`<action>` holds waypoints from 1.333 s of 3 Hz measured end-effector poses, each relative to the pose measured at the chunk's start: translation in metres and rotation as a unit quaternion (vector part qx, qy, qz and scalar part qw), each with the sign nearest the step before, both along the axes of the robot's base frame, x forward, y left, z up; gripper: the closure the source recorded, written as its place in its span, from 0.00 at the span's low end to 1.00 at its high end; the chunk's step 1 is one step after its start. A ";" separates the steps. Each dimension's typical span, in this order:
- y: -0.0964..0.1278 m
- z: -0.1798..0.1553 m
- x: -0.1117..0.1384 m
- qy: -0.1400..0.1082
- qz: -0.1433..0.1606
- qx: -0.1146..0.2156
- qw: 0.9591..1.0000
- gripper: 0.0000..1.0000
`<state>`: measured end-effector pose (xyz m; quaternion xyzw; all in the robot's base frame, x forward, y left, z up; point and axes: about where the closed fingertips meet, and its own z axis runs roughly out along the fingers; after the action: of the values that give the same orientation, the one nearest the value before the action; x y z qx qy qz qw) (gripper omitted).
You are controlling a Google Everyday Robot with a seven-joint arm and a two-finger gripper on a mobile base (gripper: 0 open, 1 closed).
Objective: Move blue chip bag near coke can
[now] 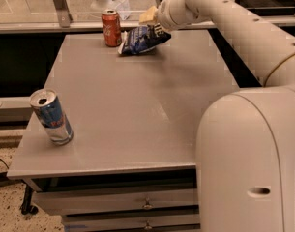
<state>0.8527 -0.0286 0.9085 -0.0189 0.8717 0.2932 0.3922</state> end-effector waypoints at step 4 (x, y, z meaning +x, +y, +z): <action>-0.105 -0.003 -0.047 -0.045 -0.015 0.020 0.999 0.00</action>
Offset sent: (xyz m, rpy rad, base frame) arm -0.0236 -0.0695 -0.0004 0.0133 -0.0332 -0.0432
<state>0.8052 -0.1339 0.9059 -0.0107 0.8473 0.3035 0.4357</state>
